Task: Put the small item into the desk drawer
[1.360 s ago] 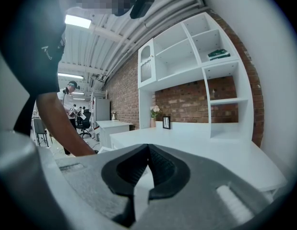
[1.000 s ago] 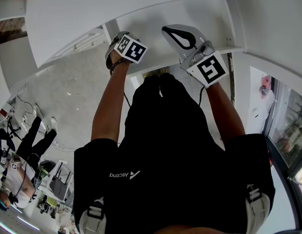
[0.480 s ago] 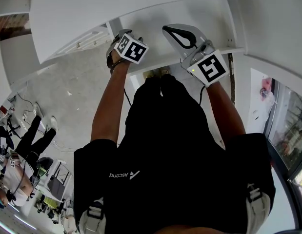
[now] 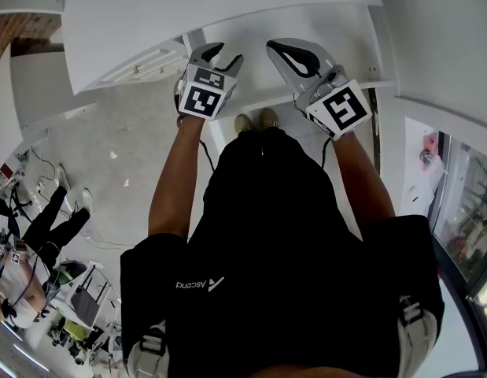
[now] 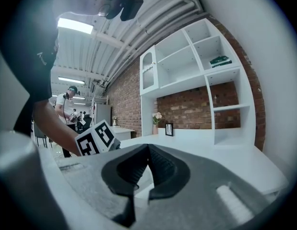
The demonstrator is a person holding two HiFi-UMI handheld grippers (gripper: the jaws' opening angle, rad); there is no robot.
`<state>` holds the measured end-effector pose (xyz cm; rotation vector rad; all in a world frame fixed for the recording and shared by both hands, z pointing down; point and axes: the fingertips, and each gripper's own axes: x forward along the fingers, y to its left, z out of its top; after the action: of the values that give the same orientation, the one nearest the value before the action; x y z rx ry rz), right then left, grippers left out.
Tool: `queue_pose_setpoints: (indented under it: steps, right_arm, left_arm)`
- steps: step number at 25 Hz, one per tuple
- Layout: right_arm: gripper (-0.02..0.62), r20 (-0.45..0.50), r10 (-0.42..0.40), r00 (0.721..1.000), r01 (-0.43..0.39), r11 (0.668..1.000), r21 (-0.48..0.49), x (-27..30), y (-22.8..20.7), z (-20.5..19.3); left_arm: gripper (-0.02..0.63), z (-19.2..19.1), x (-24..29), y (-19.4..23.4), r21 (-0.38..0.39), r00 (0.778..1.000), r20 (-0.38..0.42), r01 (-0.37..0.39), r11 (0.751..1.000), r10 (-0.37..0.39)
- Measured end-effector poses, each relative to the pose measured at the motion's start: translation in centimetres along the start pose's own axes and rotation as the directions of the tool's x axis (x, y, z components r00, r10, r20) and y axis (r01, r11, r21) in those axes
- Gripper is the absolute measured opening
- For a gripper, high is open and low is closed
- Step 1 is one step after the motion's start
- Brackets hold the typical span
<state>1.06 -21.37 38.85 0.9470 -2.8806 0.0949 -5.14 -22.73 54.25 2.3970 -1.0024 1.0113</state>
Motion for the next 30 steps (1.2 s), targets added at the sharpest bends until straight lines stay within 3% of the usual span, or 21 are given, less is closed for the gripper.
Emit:
queue_pose_setpoints:
  steps: [2,5,10,14,18,22,26,30]
  right_arm:
    - [0.0,0.013,-0.003,1.0,0.003,1.0,0.001,-0.3,0.5,0.7]
    - [0.0,0.03,-0.005,1.0,0.005,1.0,-0.015,-0.8,1.3,1.9]
    - [0.0,0.061,0.0,0.998,0.002,1.0,-0.028,-1.4,3.1,4.2]
    - [0.0,0.096,0.01,0.995,-0.006,0.999,-0.048,-1.8,4.9,5.8]
    - [0.0,0.123,0.019,0.992,-0.012,0.998,-0.058,-2.3,6.2,7.3]
    - [0.0,0.145,0.023,0.989,-0.013,0.998,-0.069,-3.0,6.9,8.3]
    - [0.0,0.157,0.023,0.987,-0.011,0.997,-0.076,-3.2,7.1,8.8]
    - [0.0,0.159,0.022,0.987,-0.01,0.997,-0.078,-3.2,7.1,9.0]
  left_arm:
    - [0.179,2.1,-2.3,-1.0,-0.007,0.994,0.103,0.02,1.0,-0.019]
    - [0.139,4.9,-5.8,-2.4,-0.013,0.969,0.244,0.037,0.999,-0.033]
    - [0.08,8.1,-11.1,-3.6,-0.012,0.901,0.433,0.014,1.0,-0.007]
    - [0.038,9.9,-15.0,-4.3,-0.004,0.841,0.541,-0.005,1.0,0.007]
    - [0.008,11.2,-18.0,-5.0,0.003,0.789,0.614,-0.027,1.0,0.02]
    - [-0.002,12.2,-19.9,-5.9,-0.004,0.755,0.656,-0.028,1.0,0.024]
    - [-0.002,12.7,-20.8,-6.3,0.001,0.732,0.681,-0.027,1.0,0.019]
    - [-0.002,13.2,-21.0,-6.4,0.009,0.725,0.688,-0.027,1.0,0.013]
